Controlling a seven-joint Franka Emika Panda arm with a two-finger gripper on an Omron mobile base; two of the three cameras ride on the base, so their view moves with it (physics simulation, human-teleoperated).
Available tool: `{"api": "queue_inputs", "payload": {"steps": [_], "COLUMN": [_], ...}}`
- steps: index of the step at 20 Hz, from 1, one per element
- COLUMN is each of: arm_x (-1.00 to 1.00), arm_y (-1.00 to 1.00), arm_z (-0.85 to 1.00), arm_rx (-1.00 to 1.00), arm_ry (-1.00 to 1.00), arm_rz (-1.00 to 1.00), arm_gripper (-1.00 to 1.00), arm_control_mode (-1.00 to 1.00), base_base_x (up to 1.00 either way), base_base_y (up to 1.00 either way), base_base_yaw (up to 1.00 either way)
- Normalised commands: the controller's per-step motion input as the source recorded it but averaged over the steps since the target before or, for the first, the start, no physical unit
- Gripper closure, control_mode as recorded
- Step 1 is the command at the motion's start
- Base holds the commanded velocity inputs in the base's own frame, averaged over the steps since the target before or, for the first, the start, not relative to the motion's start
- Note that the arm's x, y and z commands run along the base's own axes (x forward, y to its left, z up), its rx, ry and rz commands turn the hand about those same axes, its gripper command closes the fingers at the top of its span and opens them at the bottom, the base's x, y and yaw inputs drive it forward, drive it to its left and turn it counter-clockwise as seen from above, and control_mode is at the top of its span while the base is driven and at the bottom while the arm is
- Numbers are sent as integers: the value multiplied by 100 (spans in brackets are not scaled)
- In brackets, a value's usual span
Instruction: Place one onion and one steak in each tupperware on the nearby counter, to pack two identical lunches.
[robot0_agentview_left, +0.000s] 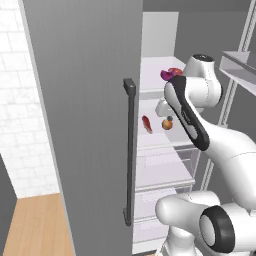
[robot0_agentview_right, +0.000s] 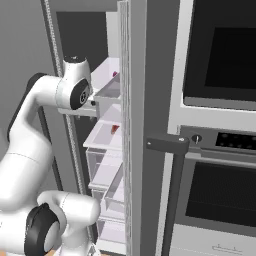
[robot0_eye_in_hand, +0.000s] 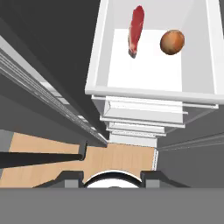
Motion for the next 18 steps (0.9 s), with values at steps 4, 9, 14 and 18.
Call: {"api": "queue_inputs", "payload": {"steps": [4,9,14,18], "arm_x": [-9,-6,-1,0], "arm_y": [-6,-10,0,-6], "arm_z": [-15,-21,52,72], "arm_rx": [0,0,0,0], "arm_ry": [-10,-27,-33,-21], "arm_rz": [-1,-4,0,0], "arm_gripper": [-100,-100,-100,-100], "arm_control_mode": [-100,-100,-100,-100], "base_base_x": [0,0,0,0], "base_base_y": [0,0,0,0], "base_base_yaw": [0,0,0,0]}}
